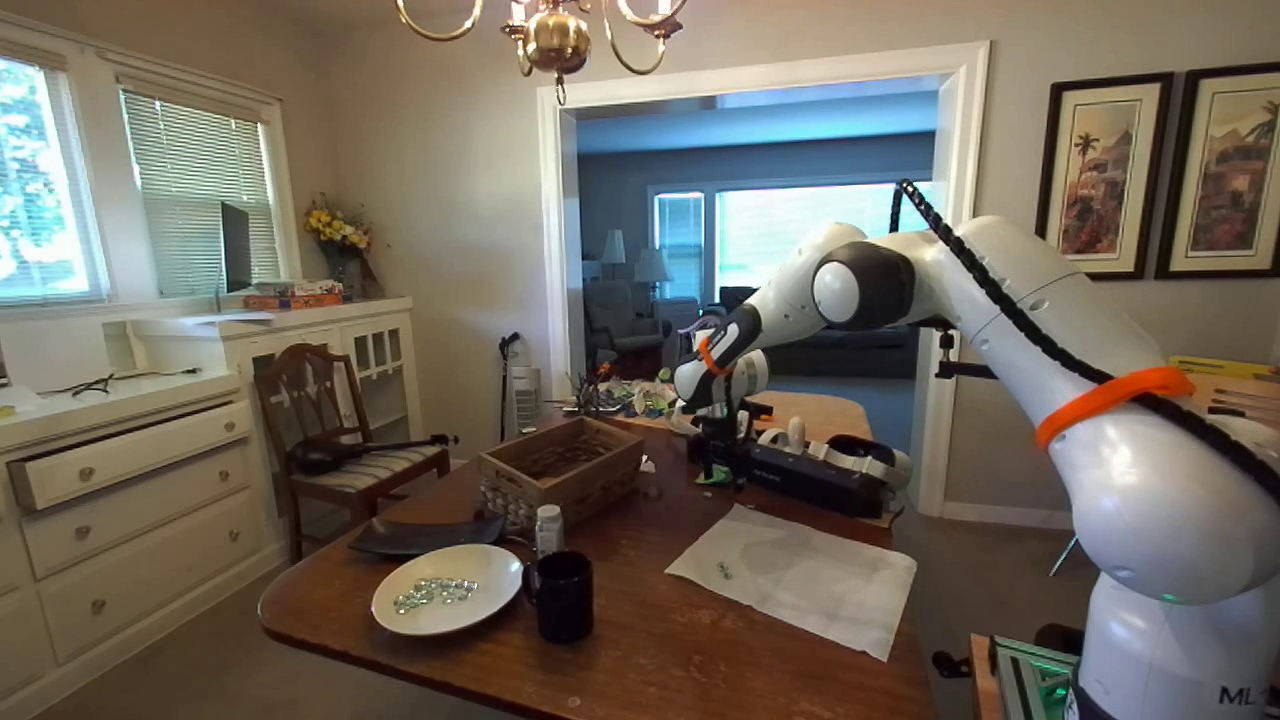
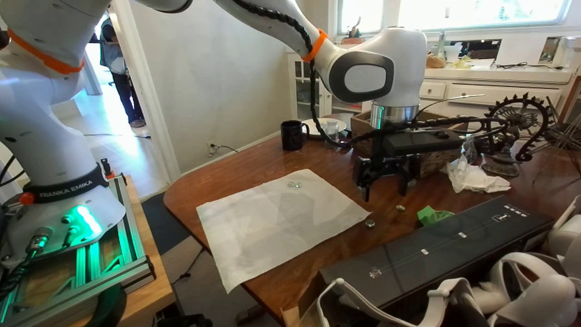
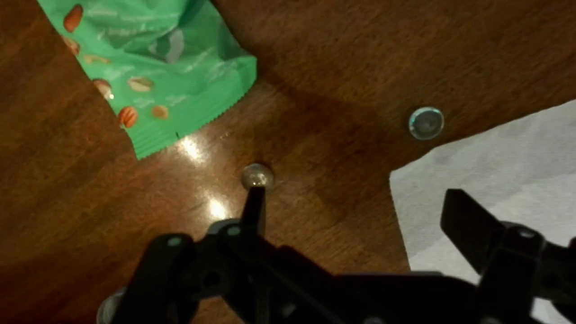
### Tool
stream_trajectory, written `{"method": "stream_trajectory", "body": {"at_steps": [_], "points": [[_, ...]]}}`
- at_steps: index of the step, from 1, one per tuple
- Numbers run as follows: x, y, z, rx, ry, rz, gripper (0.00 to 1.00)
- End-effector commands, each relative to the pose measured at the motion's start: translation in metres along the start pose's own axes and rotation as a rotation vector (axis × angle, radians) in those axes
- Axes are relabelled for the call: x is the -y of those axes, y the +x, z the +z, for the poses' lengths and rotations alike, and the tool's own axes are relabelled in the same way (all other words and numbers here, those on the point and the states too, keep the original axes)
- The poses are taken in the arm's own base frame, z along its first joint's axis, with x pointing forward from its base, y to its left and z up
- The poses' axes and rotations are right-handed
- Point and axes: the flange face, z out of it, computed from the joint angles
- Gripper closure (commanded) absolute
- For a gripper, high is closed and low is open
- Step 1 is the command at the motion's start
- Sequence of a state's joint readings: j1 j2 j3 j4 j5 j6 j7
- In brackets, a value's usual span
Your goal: Put the fork inside the basket then put the blocks inside the cup
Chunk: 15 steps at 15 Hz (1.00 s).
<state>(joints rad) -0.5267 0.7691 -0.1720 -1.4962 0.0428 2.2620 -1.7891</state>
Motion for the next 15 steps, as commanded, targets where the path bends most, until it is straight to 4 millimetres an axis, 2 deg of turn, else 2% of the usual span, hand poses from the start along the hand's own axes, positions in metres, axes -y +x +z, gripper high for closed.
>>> {"method": "stream_trajectory", "body": {"at_steps": [1, 6, 9, 10, 11, 12, 15], "points": [[-0.017, -0.004, 0.012, -0.013, 0.016, 0.111, 0.00], [-0.026, -0.017, 0.017, -0.017, 0.058, 0.243, 0.00], [-0.033, -0.026, 0.018, -0.020, 0.063, 0.300, 0.06], [-0.036, -0.028, 0.018, -0.023, 0.060, 0.311, 0.12], [-0.039, -0.029, 0.019, -0.028, 0.051, 0.318, 0.12], [-0.042, -0.029, 0.020, -0.027, 0.043, 0.321, 0.17], [-0.055, -0.021, 0.019, -0.028, 0.012, 0.318, 0.17]]}}
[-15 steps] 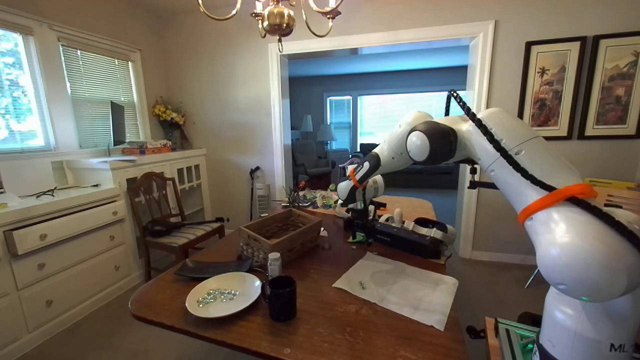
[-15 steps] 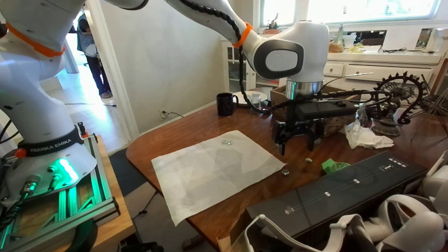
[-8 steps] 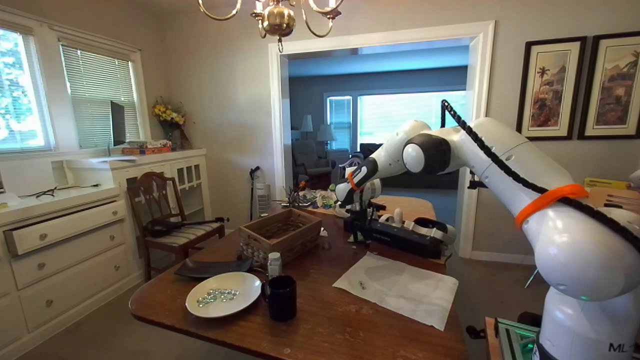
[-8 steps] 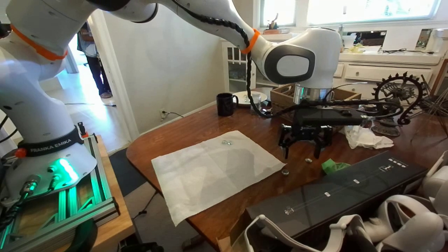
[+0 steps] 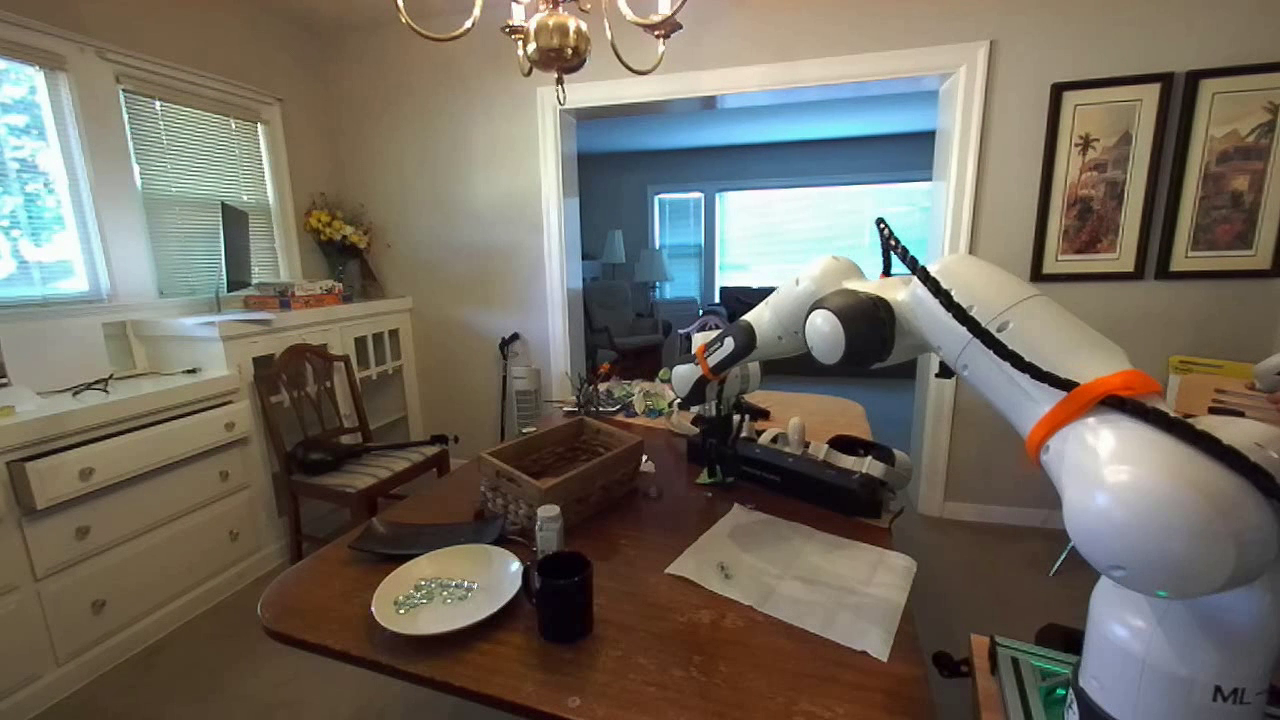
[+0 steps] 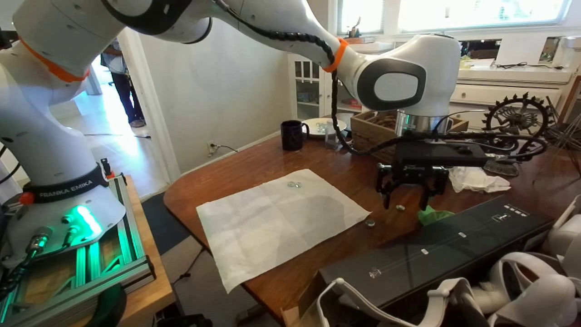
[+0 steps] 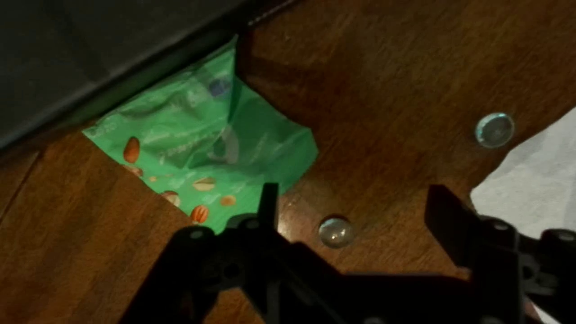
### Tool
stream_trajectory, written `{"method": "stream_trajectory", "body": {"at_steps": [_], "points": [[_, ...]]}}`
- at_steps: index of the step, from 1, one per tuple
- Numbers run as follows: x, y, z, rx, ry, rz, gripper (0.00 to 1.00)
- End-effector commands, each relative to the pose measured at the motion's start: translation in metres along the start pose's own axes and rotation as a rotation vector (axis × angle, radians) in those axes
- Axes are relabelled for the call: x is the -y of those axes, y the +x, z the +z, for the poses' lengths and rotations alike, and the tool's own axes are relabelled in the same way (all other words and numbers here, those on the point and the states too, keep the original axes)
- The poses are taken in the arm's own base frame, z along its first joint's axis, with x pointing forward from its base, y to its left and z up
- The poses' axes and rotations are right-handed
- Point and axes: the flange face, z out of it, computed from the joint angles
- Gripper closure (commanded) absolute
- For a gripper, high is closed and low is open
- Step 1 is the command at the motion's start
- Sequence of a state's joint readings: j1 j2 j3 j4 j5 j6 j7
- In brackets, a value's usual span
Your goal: Put the fork inside the basket then put the blocks inside the cup
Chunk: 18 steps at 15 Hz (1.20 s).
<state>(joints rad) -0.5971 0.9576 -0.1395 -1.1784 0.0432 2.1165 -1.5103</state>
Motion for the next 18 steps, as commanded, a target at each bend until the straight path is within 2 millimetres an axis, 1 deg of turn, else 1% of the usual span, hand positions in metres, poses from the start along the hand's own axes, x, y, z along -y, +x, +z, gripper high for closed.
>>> {"method": "stream_trajectory", "body": {"at_steps": [1, 3, 5, 6, 7, 8, 9, 10, 16, 17, 18], "points": [[-0.014, 0.015, 0.005, -0.021, -0.010, 0.013, 0.17], [-0.017, 0.023, 0.007, -0.031, -0.011, 0.009, 0.18], [-0.018, 0.031, 0.011, -0.039, 0.004, 0.003, 0.27], [-0.017, 0.034, 0.013, -0.037, 0.017, 0.001, 0.33], [-0.016, 0.035, 0.015, -0.036, 0.027, 0.007, 0.36], [-0.015, 0.036, 0.018, -0.037, 0.031, 0.009, 0.34], [-0.014, 0.036, 0.020, -0.032, 0.035, 0.016, 0.39], [-0.014, 0.035, 0.021, -0.028, 0.037, 0.023, 0.35], [-0.013, 0.030, 0.015, -0.024, 0.028, 0.067, 0.38], [-0.012, 0.029, 0.015, -0.019, 0.035, 0.074, 0.40], [-0.011, 0.027, 0.015, -0.020, 0.037, 0.081, 0.39]]}}
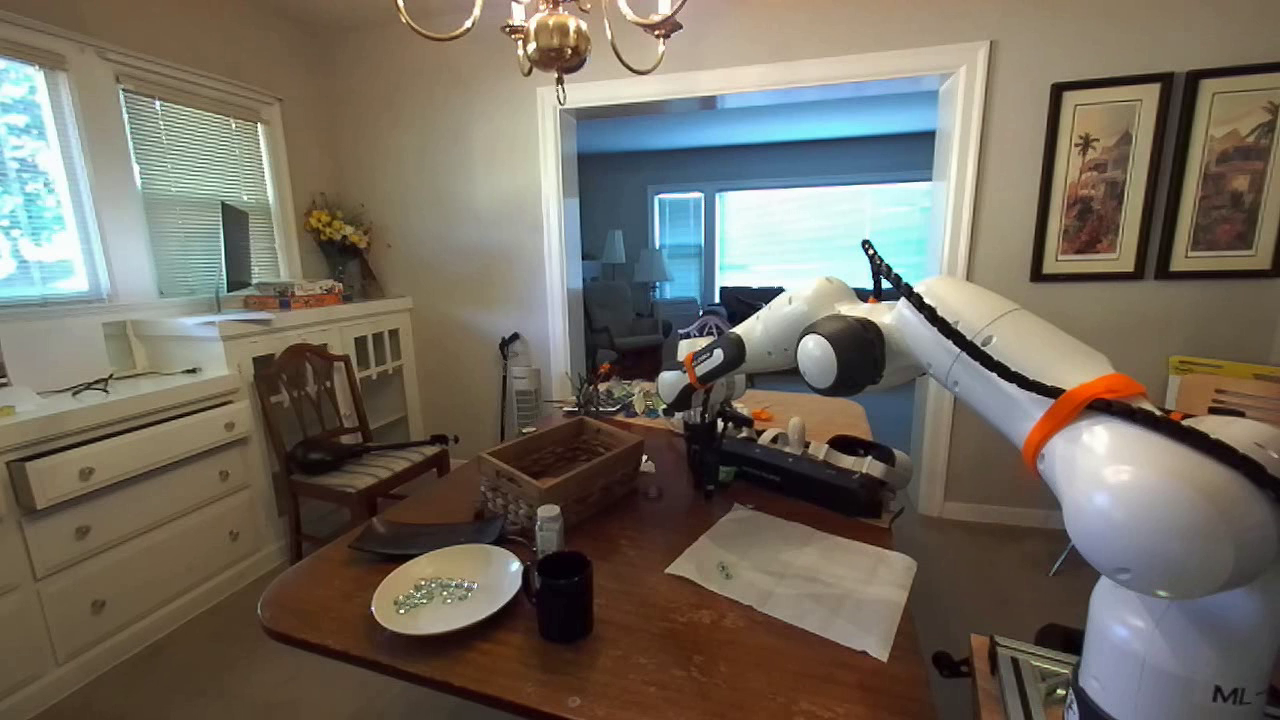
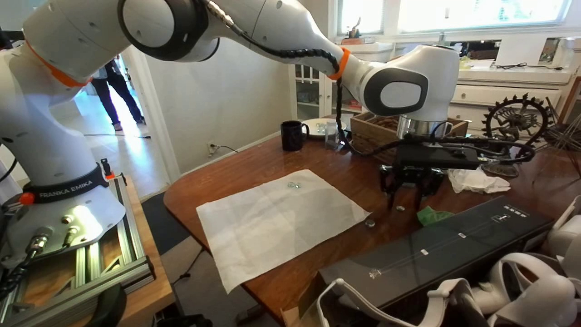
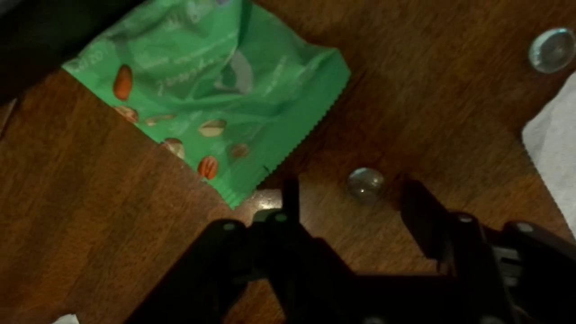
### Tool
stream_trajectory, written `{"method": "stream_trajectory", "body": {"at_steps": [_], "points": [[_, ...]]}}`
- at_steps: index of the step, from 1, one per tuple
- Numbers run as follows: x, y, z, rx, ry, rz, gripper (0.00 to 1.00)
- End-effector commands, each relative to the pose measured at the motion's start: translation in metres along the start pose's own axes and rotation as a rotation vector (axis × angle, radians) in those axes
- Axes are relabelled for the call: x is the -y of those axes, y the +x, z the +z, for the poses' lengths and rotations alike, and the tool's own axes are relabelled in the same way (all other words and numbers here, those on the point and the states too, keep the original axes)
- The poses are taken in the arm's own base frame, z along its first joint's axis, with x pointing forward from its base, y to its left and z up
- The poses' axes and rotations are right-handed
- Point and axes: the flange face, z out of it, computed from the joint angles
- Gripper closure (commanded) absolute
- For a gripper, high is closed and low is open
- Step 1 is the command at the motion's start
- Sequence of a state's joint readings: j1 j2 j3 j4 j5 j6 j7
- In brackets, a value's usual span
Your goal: Put the fork inside the basket then put the blocks inside the cup
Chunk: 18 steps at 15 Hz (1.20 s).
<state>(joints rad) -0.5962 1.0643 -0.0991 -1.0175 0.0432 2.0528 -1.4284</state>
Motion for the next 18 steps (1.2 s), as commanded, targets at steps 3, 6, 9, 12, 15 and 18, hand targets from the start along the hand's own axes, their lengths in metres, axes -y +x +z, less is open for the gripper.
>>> {"method": "stream_trajectory", "body": {"at_steps": [3, 6, 9, 12, 15, 18], "points": [[0.004, -0.005, 0.002, 0.023, 0.017, 0.055, 0.41], [0.007, 0.004, 0.007, 0.032, 0.027, 0.045, 0.68], [0.007, 0.006, 0.004, 0.041, 0.024, 0.048, 0.92], [0.008, 0.008, 0.002, 0.051, 0.030, 0.056, 0.94], [0.013, 0.026, -0.022, 0.051, -0.049, -0.119, 0.94], [0.030, 0.057, -0.063, 0.077, -0.158, -0.247, 0.94]]}}
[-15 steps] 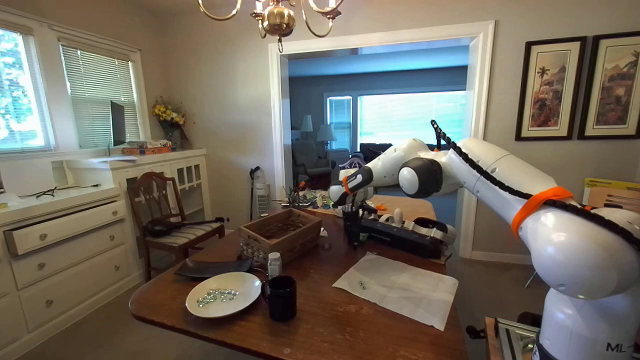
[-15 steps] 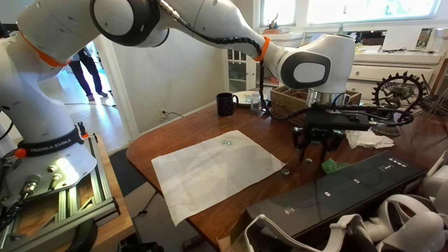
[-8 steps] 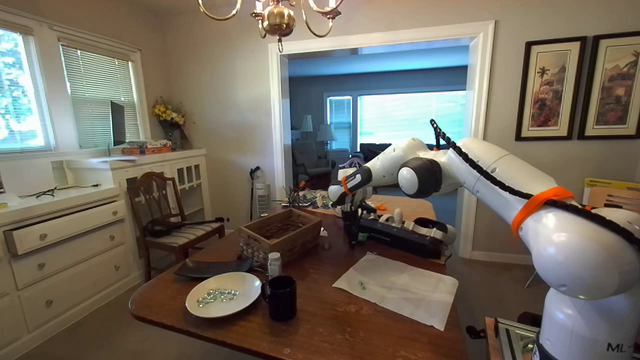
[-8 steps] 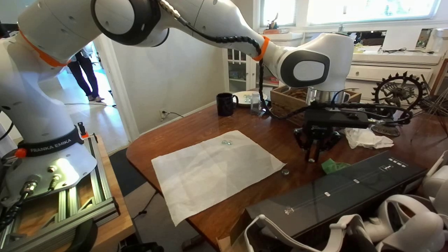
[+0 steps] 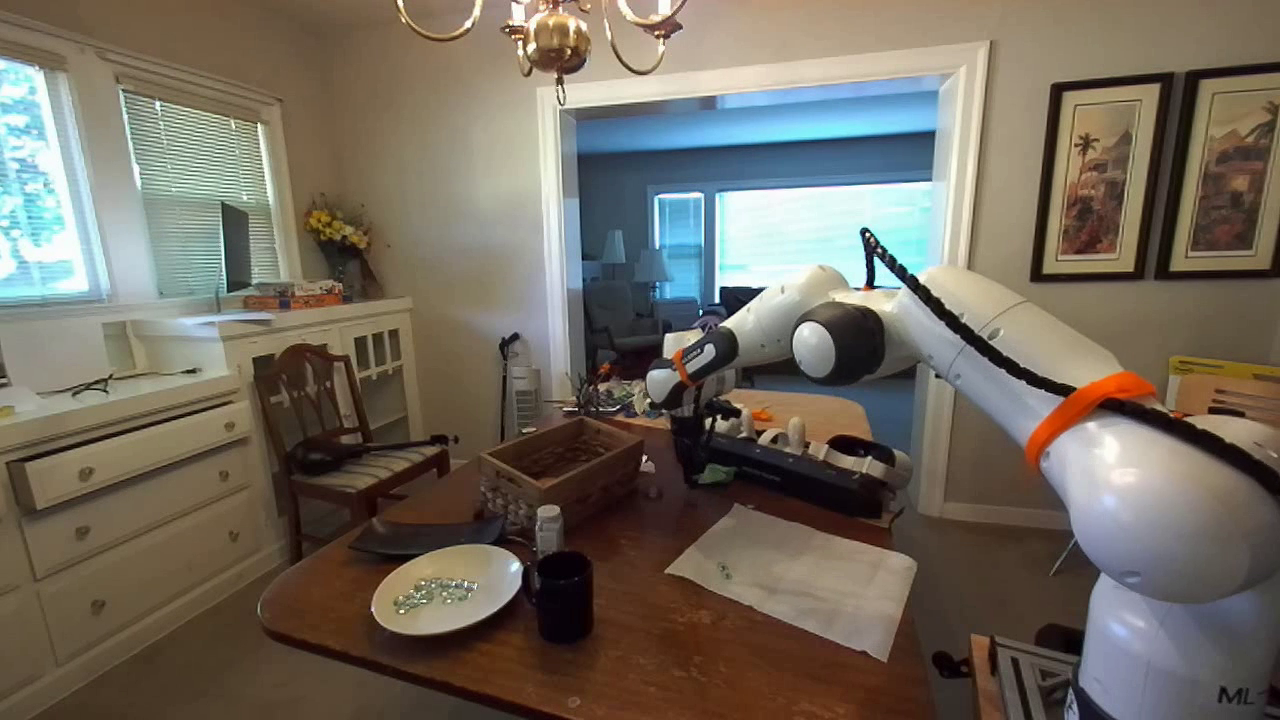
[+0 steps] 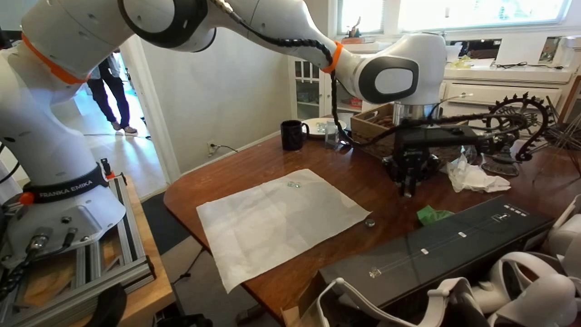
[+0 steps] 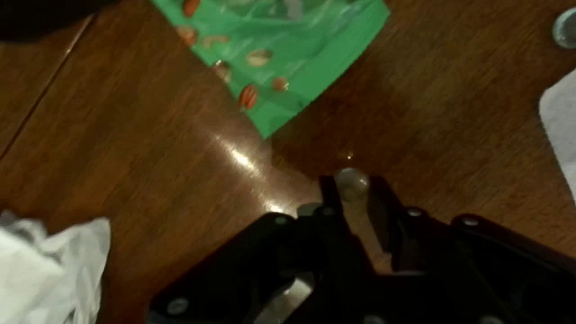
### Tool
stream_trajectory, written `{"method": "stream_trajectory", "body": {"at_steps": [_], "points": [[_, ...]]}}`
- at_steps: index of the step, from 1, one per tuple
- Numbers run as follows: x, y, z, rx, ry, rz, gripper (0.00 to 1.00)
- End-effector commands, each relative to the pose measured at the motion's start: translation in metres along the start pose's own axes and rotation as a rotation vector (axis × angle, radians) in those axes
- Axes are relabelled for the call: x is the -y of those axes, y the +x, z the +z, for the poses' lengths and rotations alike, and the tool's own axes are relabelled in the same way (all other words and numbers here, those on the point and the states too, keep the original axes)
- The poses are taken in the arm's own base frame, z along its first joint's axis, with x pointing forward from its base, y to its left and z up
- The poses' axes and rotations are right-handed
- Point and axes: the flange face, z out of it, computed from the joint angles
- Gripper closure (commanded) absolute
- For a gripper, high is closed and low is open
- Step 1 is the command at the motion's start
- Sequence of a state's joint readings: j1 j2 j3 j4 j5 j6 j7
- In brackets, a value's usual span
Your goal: Put the fork inside the basket then put the blocks inside the cup
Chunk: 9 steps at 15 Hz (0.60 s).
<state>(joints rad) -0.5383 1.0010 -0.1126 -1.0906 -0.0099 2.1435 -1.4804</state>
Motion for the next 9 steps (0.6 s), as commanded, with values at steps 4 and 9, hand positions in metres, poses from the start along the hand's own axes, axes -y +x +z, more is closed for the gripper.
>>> {"method": "stream_trajectory", "body": {"at_steps": [4, 9], "points": [[0.042, 0.081, -0.100, 0.069, -0.195, -0.324, 0.94], [0.081, 0.170, -0.149, 0.134, -0.320, -0.572, 0.94]]}}
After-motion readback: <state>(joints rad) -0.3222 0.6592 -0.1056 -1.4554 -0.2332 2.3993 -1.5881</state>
